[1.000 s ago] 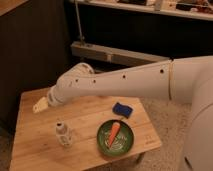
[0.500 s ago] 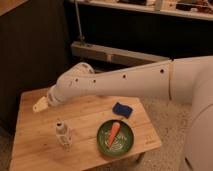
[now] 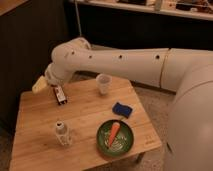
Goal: Move the arm in a circular motion
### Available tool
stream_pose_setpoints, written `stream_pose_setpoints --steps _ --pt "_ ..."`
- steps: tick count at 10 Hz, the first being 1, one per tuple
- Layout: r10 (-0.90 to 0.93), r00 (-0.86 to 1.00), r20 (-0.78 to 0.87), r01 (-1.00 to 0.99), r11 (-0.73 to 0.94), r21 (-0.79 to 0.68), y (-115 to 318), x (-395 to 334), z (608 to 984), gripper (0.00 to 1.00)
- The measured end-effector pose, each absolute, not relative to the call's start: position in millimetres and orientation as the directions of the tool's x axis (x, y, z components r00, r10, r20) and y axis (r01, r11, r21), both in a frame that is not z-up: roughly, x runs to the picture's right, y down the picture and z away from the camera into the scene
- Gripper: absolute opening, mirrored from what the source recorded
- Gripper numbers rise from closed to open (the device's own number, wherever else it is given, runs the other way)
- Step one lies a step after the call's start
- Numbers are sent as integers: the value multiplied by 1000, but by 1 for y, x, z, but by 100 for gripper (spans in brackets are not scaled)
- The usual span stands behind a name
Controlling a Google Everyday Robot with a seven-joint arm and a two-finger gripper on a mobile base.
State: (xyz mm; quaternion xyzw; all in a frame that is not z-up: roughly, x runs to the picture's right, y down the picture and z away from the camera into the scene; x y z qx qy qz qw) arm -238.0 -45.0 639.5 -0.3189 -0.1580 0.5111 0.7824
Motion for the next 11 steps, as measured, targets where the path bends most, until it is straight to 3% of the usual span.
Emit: stream_pose_setpoints --steps 3,5,9,11 --pt "933 343 -108 -759 207 -618 -93 -180 665 80" --pt "950 282 -133 -796 155 -585 -101 -132 668 80" --pt "966 174 -193 -868 58 -493 -76 -42 640 80" --pt "970 103 -222 -908 0 -420 -36 -4 603 80"
